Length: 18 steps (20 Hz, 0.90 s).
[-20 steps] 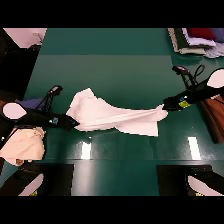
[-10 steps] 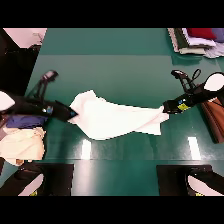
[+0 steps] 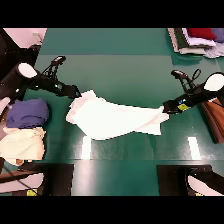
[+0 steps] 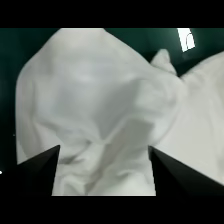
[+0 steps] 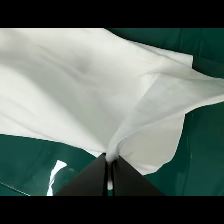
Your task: Fold the shirts.
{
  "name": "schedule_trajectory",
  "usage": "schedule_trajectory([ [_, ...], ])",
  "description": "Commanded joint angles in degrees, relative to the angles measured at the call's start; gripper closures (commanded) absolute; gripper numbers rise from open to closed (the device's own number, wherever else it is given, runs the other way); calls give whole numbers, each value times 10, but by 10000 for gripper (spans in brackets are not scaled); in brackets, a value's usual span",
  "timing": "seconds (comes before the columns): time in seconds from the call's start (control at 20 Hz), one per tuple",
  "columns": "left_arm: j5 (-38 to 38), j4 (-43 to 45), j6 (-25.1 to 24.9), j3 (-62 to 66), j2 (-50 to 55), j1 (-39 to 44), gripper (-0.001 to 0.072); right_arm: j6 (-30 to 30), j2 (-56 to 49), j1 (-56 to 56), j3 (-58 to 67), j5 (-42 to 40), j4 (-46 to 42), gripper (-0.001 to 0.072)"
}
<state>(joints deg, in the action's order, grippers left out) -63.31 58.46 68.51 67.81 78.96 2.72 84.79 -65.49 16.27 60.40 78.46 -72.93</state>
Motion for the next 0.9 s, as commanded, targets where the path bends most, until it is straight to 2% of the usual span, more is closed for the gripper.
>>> schedule_trajectory([
  [0.0, -6, -24, 20, 40, 89, -44, 38, 13, 0, 0, 0, -5, -1, 696],
  [0.2, -7, -41, -5, 40, 137, -43, 43, 24, 0, 0, 0, -12, 0, 696],
  [0.4, 14, -50, -10, 40, 150, -34, 45, 28, 0, 0, 0, -12, -1, 696],
  [0.45, 16, -50, -10, 40, 150, -34, 70, 28, 0, 0, 0, -12, -1, 696],
  [0.5, 15, -50, -11, 40, 150, -34, 248, 29, 0, 0, 0, -14, 0, 696],
  [0.55, 15, -50, -11, 40, 150, -34, 344, 32, 0, 0, 0, -16, -1, 695],
  [0.6, 15, -50, -11, 40, 150, -34, 340, 35, 0, 0, 0, -17, -1, 696],
  [0.65, 13, -50, -12, 40, 150, -34, 479, 37, 0, 0, 0, -18, -1, 696],
  [0.7, 8, -50, -14, 41, 149, -35, 671, 37, 0, 0, 0, -18, -1, 696],
  [0.85, -34, -47, -8, 77, 128, -53, 679, 37, 14, -8, 15, -15, -4, 696],
])
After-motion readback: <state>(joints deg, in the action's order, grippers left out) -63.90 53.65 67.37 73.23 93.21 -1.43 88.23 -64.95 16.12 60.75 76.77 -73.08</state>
